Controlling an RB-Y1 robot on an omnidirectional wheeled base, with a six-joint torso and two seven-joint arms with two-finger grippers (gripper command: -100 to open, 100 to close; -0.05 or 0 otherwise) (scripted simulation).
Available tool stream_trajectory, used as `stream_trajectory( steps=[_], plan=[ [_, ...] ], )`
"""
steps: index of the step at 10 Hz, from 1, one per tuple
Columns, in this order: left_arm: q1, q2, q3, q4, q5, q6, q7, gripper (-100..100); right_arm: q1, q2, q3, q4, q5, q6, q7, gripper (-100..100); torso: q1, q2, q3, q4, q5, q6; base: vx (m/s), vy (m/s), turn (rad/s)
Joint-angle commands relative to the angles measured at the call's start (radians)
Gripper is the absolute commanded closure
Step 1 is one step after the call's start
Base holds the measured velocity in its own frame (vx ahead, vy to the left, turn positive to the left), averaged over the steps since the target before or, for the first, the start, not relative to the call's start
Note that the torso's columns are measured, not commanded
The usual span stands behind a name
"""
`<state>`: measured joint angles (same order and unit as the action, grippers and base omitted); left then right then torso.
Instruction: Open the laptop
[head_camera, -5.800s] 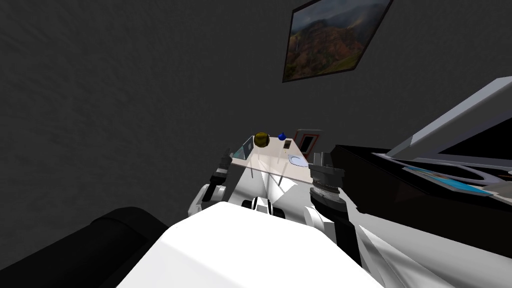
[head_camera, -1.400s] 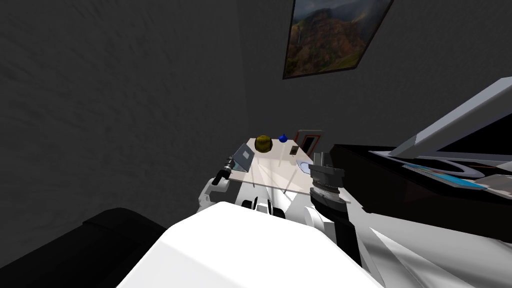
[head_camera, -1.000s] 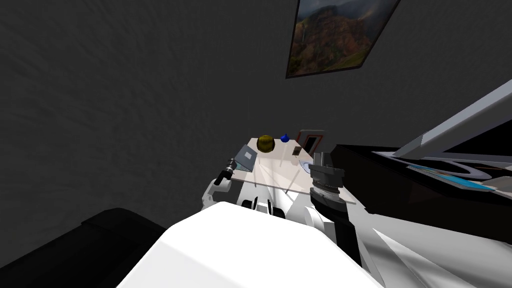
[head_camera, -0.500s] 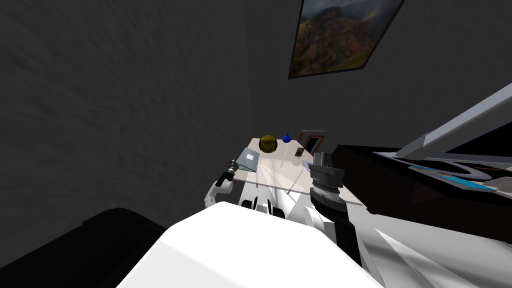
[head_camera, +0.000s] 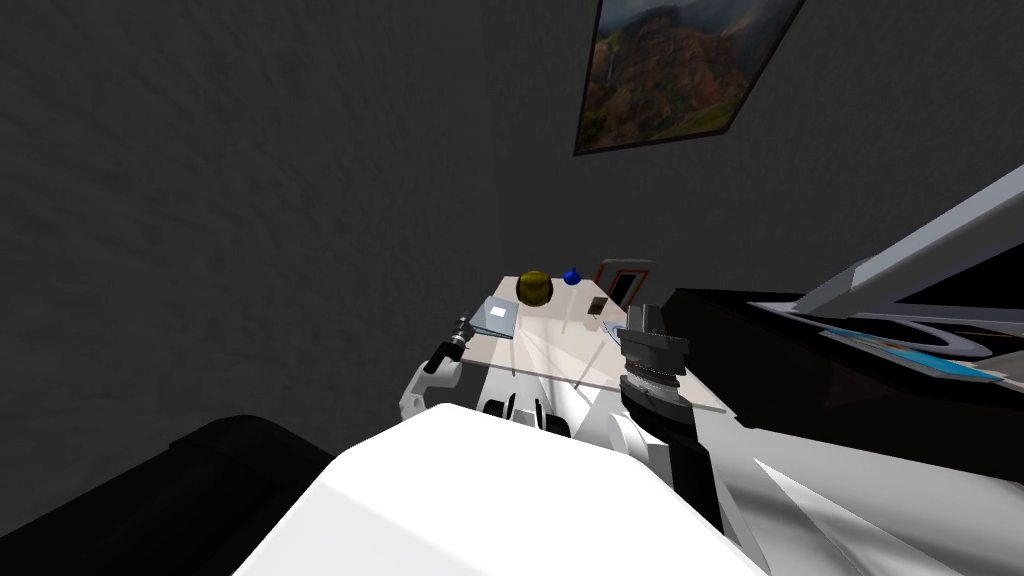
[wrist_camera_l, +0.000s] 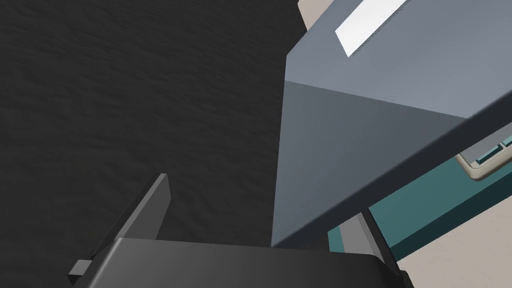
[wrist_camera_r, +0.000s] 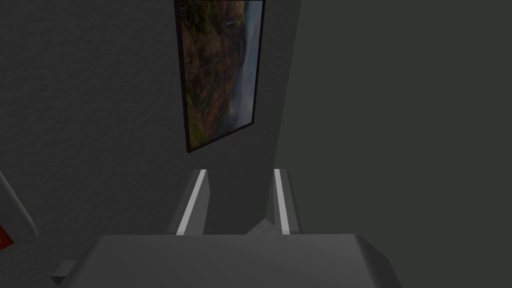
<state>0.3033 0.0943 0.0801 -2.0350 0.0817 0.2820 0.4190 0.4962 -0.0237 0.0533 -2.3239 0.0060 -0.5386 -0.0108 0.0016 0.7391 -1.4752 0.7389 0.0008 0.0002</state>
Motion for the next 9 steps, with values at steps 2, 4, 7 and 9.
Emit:
stream_trajectory(
  steps=[2,4,7,9],
  plan=[
    [0.029,0.013,0.004,-0.101,0.002,0.072,0.020,-100,0.000,0.000,0.000,0.000,0.000,0.000,0.000,0,-0.002,0.000,0.000,0.000,-0.001,0.000,0.021,-0.001,-0.009],
    [0.026,0.011,0.003,-0.083,0.002,0.062,0.017,0,0.000,0.000,0.000,0.000,0.000,0.000,0.000,0,-0.002,0.000,0.000,0.000,-0.001,0.000,0.005,0.000,0.000],
    [0.027,0.011,0.003,-0.082,0.001,0.063,0.017,0,0.000,0.000,0.000,0.000,0.000,0.000,0.000,0,-0.002,-0.001,0.000,-0.001,-0.001,0.000,0.000,0.000,0.000],
    [0.027,0.011,0.003,-0.082,0.001,0.063,0.017,0,0.000,0.000,0.000,0.000,0.000,0.000,0.000,0,-0.002,-0.001,-0.001,-0.001,-0.001,0.000,0.000,0.000,0.000]
  ],
)
